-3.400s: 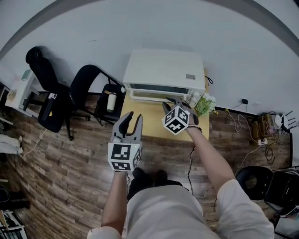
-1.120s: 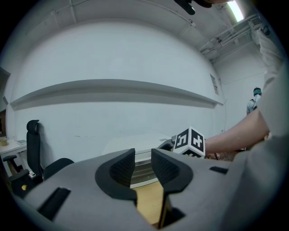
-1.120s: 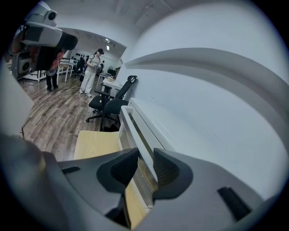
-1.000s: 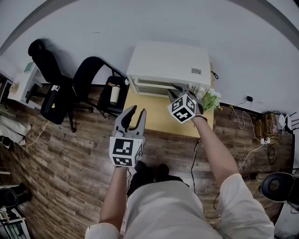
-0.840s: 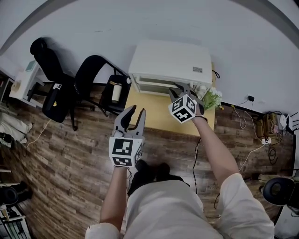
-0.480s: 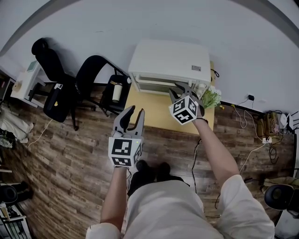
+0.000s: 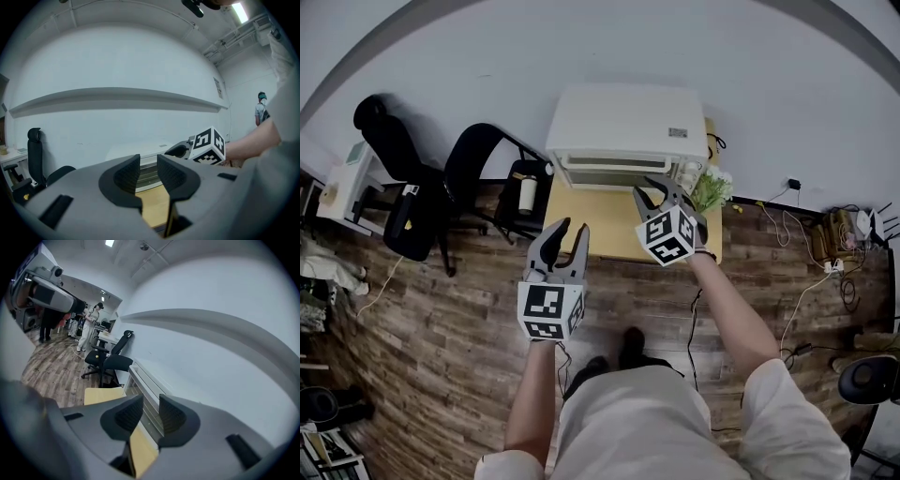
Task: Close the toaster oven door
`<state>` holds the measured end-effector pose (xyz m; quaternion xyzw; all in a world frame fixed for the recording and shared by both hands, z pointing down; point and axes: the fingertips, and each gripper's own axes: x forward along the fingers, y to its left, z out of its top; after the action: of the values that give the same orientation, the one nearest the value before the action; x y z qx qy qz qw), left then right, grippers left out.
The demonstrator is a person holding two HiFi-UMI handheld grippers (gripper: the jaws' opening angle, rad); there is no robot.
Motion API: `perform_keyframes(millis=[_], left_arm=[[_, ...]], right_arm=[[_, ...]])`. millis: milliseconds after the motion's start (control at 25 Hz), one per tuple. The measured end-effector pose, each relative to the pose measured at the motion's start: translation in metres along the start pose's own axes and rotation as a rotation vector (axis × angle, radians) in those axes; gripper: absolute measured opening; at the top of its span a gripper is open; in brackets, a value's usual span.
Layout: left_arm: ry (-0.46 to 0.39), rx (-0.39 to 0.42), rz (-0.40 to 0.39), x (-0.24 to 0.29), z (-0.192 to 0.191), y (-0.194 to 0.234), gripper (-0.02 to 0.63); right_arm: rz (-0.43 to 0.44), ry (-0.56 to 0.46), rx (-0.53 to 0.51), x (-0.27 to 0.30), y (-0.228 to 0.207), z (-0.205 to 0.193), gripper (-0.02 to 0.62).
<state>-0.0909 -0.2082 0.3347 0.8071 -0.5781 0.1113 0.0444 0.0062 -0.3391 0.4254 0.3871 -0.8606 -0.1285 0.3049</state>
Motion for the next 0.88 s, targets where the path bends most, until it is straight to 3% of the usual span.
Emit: perform_keyframes(millis=[320, 520, 880], left_arm=[[-0.029, -0.004, -0.089, -0.032, -0.001, -0.018, 0.094], [-0.035, -0.018, -0.121, -0.059, -0.005, -0.022, 0.095], [-0.052, -0.033, -0.198, -0.115, -0.011, -0.032, 0.094]], right_arm=[[-0.041, -0.030, 0.073, -0.054, 0.023, 0.019, 0.077], [-0.041, -0.031, 0.089, -0.095, 0.053, 0.034, 0.077], [-0.054, -0.075, 0.206, -0.168, 0.110, 0.068, 0.052]])
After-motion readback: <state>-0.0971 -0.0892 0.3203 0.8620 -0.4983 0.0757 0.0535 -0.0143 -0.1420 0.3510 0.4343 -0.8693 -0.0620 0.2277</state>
